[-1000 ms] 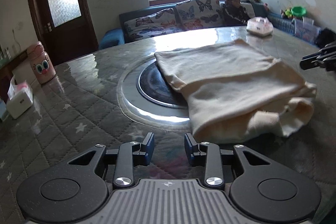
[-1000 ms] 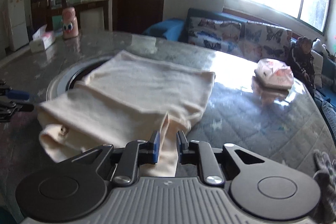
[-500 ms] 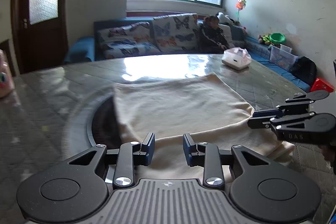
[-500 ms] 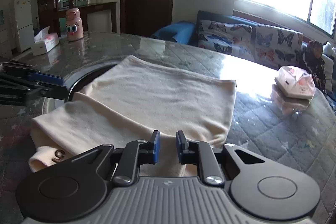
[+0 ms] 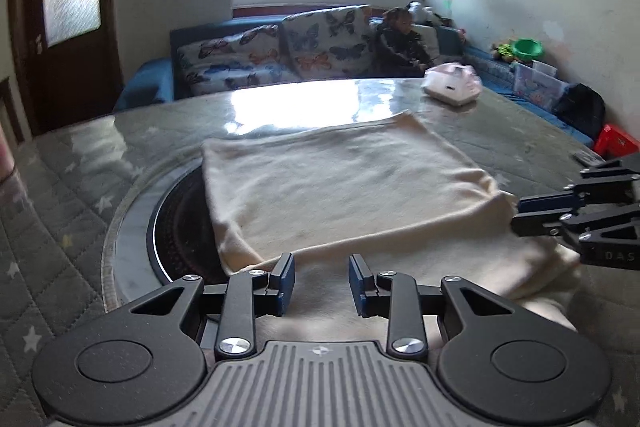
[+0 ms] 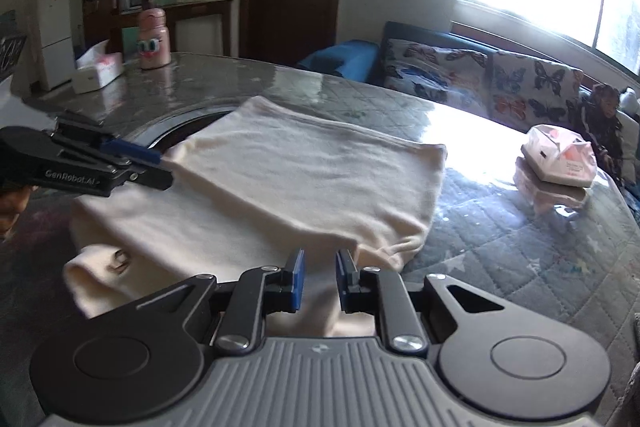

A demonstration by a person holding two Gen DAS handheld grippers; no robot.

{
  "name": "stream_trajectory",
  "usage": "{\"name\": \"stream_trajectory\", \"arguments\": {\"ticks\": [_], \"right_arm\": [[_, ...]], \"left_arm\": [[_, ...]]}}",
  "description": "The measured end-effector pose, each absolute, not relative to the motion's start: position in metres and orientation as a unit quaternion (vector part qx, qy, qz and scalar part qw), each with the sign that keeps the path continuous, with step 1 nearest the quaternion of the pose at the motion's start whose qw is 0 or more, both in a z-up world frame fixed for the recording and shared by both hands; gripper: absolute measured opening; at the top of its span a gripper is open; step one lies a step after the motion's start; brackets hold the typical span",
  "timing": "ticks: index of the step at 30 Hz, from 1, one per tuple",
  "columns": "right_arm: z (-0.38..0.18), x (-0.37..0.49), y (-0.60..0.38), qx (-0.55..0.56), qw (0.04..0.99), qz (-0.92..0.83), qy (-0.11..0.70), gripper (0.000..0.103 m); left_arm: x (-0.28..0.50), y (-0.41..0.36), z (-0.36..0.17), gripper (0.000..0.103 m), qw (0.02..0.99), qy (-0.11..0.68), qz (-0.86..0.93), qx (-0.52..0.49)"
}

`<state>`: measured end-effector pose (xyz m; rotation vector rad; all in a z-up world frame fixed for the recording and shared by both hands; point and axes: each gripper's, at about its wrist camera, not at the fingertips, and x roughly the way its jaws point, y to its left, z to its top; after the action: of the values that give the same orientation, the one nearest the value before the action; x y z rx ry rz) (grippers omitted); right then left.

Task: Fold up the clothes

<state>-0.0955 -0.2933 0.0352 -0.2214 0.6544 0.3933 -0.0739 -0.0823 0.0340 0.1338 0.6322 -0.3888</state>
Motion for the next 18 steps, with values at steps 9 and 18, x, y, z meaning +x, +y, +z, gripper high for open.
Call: {"name": "stream_trajectory", "arguments": {"ticks": [9,18], "right_arm": [[0.038,-0.114,-0.292,-0.114,0.924,0.194,0.309,0.015],[0.035,-0.124,-0.293,-0.124,0.923,0.189,0.313,0.015]], "left_arm": [[-0.086,-0.082,0.023,0.033,0.923,0.324,-0.187,0.087],[-0.111,-0.079,0.03,0.039,0.923,0.309,-0.202,0.104]]}}
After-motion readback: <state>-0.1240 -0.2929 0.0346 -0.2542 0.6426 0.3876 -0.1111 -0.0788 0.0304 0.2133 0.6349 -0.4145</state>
